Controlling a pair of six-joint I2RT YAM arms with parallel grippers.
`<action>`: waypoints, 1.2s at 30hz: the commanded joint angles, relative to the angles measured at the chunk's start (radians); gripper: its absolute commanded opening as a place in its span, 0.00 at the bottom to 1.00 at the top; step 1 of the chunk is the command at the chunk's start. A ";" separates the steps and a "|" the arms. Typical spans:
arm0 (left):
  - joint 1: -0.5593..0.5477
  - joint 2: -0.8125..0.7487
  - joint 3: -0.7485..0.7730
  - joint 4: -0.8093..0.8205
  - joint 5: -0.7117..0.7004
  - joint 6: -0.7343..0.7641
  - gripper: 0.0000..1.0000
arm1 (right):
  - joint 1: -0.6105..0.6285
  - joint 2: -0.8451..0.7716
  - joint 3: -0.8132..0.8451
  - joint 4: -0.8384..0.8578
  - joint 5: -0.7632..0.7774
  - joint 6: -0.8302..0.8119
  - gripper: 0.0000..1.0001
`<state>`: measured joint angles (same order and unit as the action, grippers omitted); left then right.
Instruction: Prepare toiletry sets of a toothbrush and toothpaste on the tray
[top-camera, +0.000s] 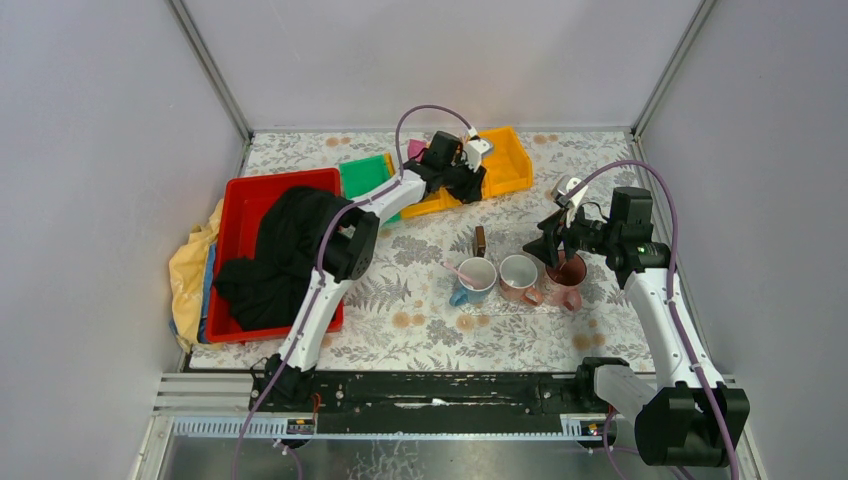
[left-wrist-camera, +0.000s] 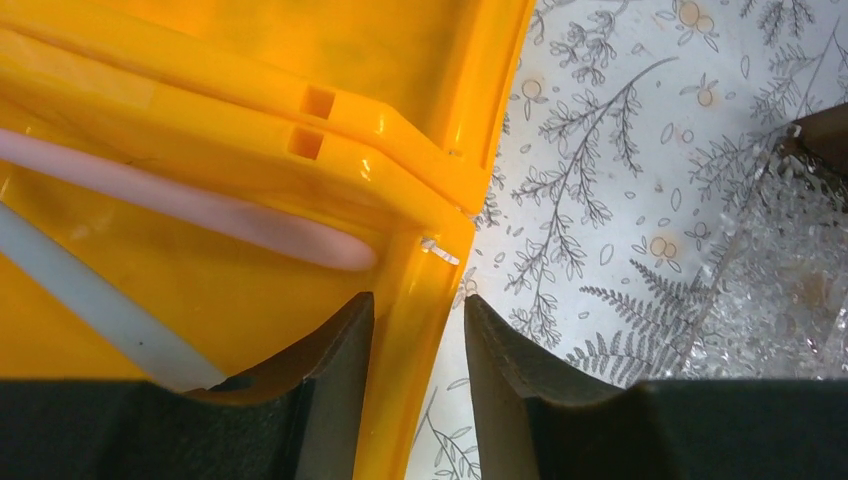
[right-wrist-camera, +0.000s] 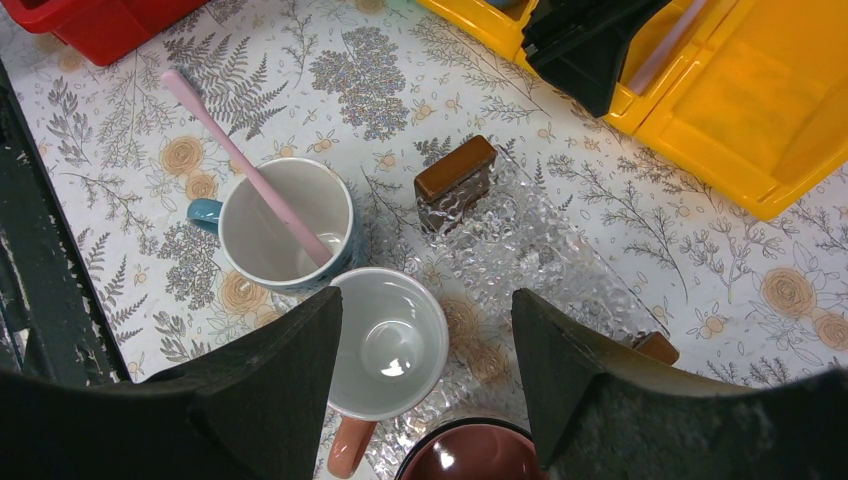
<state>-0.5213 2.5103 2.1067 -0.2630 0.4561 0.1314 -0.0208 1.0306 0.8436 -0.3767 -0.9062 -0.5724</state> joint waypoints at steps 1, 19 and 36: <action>-0.014 -0.041 -0.054 -0.046 0.065 0.017 0.43 | -0.007 -0.004 0.028 -0.004 -0.011 -0.016 0.70; -0.020 -0.309 -0.296 0.231 0.036 -0.118 0.54 | -0.007 -0.001 0.029 -0.006 -0.016 -0.020 0.70; 0.008 -0.197 -0.161 0.230 -0.306 -0.317 0.32 | -0.007 -0.004 0.026 -0.007 -0.016 -0.024 0.70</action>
<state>-0.5182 2.2490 1.8683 -0.0399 0.2531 -0.1516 -0.0208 1.0306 0.8436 -0.3771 -0.9066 -0.5819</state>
